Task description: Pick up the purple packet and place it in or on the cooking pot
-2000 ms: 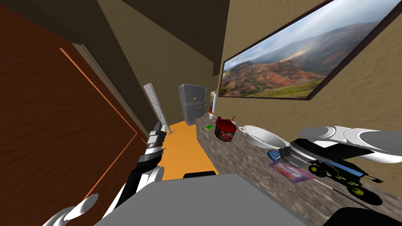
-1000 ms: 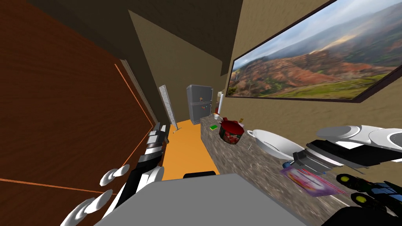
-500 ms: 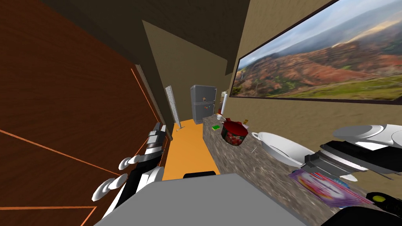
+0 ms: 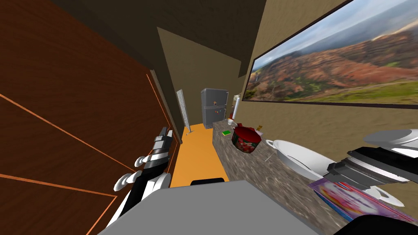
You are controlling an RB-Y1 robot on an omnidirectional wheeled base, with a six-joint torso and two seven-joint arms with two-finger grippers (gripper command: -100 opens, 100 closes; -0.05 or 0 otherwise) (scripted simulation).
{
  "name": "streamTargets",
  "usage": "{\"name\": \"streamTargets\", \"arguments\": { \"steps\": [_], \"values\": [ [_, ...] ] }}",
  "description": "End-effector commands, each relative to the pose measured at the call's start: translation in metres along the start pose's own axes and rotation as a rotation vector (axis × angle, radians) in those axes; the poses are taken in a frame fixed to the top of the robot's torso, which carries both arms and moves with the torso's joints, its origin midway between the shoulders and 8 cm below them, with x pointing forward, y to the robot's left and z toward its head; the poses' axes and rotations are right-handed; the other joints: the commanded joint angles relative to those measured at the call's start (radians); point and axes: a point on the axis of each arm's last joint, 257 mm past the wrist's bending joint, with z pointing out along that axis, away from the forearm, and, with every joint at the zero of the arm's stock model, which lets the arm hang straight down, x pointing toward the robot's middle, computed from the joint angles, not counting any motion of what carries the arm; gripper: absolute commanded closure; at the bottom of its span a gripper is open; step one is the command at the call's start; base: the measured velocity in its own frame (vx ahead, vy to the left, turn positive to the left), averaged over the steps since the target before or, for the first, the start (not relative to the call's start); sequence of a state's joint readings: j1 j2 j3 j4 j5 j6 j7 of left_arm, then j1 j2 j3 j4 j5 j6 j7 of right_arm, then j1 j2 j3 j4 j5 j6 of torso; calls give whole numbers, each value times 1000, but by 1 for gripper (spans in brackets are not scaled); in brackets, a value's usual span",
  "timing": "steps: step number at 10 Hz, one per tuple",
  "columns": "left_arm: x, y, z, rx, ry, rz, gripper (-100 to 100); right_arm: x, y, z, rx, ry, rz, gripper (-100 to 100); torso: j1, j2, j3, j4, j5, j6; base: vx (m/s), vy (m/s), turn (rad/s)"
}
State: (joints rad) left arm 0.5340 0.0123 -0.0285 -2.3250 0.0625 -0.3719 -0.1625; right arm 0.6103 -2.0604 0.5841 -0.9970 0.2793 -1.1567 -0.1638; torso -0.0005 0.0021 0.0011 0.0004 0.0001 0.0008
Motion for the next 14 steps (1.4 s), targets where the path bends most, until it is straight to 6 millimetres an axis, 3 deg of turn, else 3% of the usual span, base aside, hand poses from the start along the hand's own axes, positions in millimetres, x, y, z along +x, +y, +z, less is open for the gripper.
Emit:
{"name": "streamTargets", "arguments": {
  "steps": [1, 9, 14],
  "values": [
    [0, 0, 0, 0, 0, 0, 0, 8, -4, -11, 1, -4, 42, 100, 0, 0, 0, 0, 0, 0, -46, -47, 252],
    [0, 0, 0, 0, 0, 0, 0, 32, -22, -56, 40, -22, 153, 100, 2, 0, 1, 1, 2, 2, -29, -33, 119],
    [0, 0, 0, 0, 0, 0, 0, 39, -28, -76, 61, -30, 187, 100, -11, -6, -2, 2, 17, -3, -22, -29, 83]
  ]
}}
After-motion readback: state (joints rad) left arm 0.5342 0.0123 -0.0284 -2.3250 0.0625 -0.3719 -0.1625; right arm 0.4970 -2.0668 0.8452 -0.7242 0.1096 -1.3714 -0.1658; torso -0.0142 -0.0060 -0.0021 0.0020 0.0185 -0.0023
